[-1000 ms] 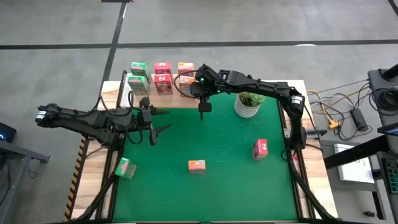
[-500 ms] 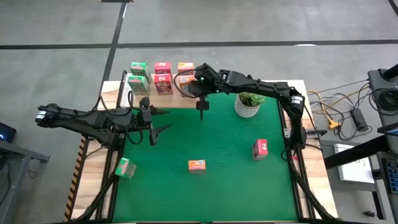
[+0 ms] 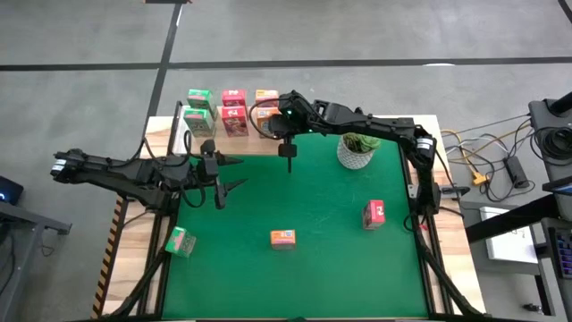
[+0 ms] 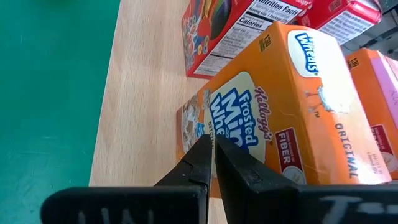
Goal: Stack cereal on shelf
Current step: Put the right orange cereal box on the shelf aligned with the other orange cereal box, then put the green cereal box on the shelf aligned with other green cereal boxes
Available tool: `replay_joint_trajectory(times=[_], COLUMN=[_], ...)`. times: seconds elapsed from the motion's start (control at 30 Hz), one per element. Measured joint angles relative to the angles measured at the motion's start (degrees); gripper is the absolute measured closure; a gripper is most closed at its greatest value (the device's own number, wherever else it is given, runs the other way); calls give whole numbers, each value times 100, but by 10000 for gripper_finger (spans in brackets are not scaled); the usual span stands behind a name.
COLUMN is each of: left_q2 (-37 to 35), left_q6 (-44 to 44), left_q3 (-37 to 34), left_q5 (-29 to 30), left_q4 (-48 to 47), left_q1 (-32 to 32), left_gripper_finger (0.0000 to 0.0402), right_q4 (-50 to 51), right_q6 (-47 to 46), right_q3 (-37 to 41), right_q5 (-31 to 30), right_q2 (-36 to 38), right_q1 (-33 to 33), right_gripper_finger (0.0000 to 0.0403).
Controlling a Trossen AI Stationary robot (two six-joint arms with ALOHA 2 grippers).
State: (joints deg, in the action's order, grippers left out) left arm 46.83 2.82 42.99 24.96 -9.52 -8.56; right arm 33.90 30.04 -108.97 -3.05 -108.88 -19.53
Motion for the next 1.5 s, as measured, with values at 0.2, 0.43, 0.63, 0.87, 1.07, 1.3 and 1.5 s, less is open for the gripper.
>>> replay_joint_trajectory(times=[0.2, 0.43, 0.63, 0.87, 1.07, 1.3, 1.5], left_q2=[0, -1, 72, 203, 216, 216, 220], left_q6=[-42, -42, -45, -47, -49, -47, -106], left_q3=[-1, -1, -3, -5, -5, -5, -5], left_q5=[-1, -1, -1, -1, -1, -1, -1], left_q4=[0, -15, -11, 4, 5, 7, 7], left_q1=[2, 1, 0, 0, 1, 0, 0], left_gripper_finger=[169, 169, 169, 169, 169, 169, 169], right_q4=[101, 258, -408, -960, -980, -955, -672], right_q6=[-80, -197, -388, -463, -450, -447, -431], right_q3=[0, 2, 17, 28, 28, 28, -13], right_q5=[0, 50, 221, 138, -59, -56, -47], right_q2=[11, 140, 44, -167, -203, -203, -159], right_q1=[2, 61, 52, 52, 52, 63, 238], right_gripper_finger=[390, 390, 390, 390, 390, 390, 390])
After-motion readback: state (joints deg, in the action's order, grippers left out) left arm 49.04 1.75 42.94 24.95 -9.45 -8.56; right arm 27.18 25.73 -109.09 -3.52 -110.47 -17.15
